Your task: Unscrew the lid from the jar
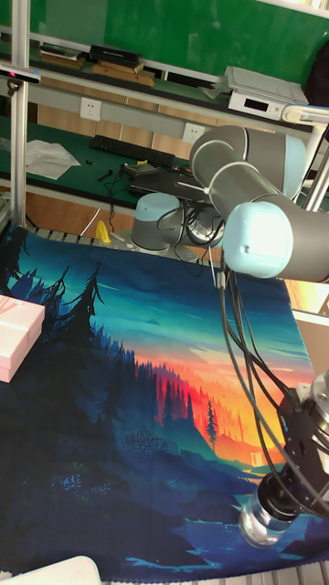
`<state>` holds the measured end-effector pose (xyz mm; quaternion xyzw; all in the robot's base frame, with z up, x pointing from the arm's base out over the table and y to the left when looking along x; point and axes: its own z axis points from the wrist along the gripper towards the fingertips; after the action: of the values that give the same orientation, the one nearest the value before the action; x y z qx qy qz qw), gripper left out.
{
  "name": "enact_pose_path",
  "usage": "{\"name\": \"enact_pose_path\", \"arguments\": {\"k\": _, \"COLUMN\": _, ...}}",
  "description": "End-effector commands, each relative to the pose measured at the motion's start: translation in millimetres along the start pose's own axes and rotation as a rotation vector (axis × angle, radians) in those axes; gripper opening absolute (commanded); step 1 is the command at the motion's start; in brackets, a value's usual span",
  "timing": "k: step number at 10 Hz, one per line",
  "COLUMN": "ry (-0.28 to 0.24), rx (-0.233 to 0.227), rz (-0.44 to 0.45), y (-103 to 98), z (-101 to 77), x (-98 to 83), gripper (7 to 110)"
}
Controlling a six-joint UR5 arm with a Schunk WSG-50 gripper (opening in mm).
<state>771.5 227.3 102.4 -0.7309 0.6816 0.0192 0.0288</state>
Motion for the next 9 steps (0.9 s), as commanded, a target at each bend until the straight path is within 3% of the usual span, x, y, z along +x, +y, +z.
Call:
{"name": "enact_pose_path", "arguments": {"k": 1, "ry": -0.014, "rx": -0.012, "rz": -0.142, "y": 0.0, "z": 1.4, "x": 0.1, "gripper": 22}}
{"name": "enact_pose_path", "arguments": {"k": 2, "ry": -0.004, "rx": -0.014, "rz": -0.178, "y": -0.4, "z": 0.4, "x": 4.9, "gripper": 22}}
{"name": "enact_pose_path", "arguments": {"k": 3, "ry": -0.004, "rx": -0.017, "rz": -0.19, "y": 0.2, "z": 0.8, "x": 7.0, "gripper": 44}}
{"name": "enact_pose_path", "arguments": {"k": 6, "ry": -0.011, "rx": -0.015, "rz": -0.204, "y": -0.3, "z": 7.4, "x": 2.5, "gripper": 44}}
{"name": "enact_pose_path", "arguments": {"k": 9, "ry": 0.016, "rx": -0.039, "rz": -0.188, "y": 3.4, "z": -11.2, "x": 2.8, "gripper": 44}}
